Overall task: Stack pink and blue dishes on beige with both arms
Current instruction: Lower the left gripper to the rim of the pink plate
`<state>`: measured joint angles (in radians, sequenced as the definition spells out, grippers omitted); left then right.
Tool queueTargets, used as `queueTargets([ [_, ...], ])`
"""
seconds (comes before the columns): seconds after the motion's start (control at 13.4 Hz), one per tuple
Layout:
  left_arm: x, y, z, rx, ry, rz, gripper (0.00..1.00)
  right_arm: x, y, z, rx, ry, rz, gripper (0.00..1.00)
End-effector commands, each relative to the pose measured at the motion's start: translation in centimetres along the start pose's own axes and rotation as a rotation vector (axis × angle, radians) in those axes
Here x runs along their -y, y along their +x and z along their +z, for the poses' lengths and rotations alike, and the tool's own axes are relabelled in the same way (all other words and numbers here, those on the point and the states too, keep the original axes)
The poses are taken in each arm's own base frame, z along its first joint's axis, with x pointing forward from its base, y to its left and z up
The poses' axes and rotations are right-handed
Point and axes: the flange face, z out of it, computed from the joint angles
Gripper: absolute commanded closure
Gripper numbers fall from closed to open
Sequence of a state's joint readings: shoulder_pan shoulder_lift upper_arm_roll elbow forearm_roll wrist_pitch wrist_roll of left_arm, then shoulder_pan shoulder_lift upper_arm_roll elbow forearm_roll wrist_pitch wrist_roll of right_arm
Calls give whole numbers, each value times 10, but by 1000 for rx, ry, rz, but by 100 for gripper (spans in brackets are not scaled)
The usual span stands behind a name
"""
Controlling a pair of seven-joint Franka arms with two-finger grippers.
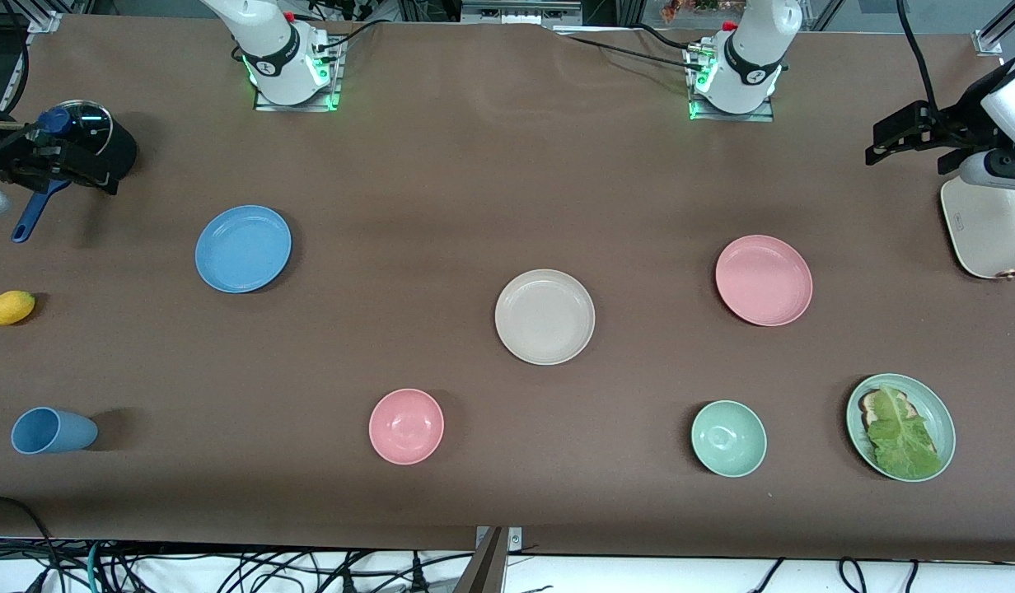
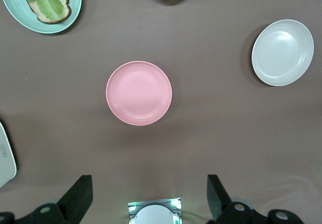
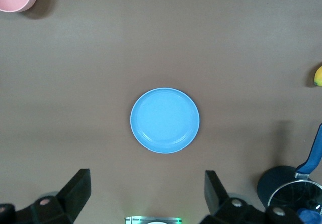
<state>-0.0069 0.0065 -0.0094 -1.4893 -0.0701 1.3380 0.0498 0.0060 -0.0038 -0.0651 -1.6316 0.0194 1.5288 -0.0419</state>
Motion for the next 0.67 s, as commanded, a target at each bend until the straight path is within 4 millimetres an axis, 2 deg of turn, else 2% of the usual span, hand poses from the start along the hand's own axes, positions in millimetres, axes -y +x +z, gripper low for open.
queueTargets([
  [0.0,3,6,4,-4,-6,-12,0,-1,-4,-7,-6,-12,1,0],
  [0.3,9,22,25,39,-7,-17,0,-1,-4,-7,-5,-12,1,0],
  [0.6,24,40,49,73,-17,-46,0,-1,-4,-7,-5,-12,1,0],
])
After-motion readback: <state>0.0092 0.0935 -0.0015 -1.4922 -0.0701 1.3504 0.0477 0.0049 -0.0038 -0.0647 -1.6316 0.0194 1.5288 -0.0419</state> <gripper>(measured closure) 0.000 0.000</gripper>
